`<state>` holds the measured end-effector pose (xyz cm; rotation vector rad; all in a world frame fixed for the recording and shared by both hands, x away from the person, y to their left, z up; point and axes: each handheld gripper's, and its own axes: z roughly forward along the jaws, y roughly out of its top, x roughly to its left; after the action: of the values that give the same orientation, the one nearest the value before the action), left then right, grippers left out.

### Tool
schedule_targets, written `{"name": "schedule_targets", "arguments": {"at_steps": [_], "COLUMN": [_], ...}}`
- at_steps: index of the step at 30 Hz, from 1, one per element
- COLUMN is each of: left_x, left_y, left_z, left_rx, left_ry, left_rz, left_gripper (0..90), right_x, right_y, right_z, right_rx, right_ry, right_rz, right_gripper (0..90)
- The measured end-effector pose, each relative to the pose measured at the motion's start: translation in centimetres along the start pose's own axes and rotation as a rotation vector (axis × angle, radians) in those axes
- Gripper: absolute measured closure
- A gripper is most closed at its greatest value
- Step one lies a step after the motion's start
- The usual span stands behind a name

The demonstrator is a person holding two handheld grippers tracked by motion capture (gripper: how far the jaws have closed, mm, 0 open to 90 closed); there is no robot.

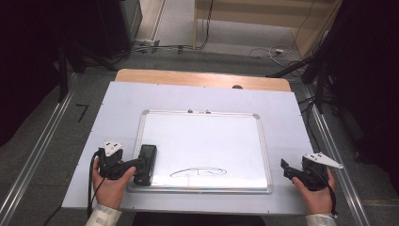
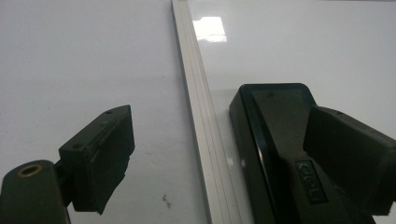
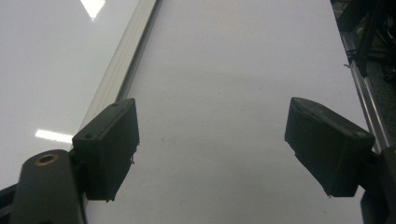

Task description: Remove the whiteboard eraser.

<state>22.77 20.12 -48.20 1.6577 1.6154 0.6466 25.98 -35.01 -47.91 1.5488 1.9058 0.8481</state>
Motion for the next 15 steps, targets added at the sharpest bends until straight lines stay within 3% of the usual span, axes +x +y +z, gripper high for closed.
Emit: {"name": "schedule_targets", "arguments": {"at_steps": [15], "left_x": [-1.5], "left_y": [0.2], "left_z": [0.5], "left_rx": [0.012], "left_ry": [-0.024], "left_rz": [0.021], "left_gripper": [9.4], "right_x": [0.0], "right_y": [0.0], "right_z": [0.1], "right_rx": [0.006], "right_ry": [-0.005], "right_rz": [0.0], "right_gripper": [16.6]}}
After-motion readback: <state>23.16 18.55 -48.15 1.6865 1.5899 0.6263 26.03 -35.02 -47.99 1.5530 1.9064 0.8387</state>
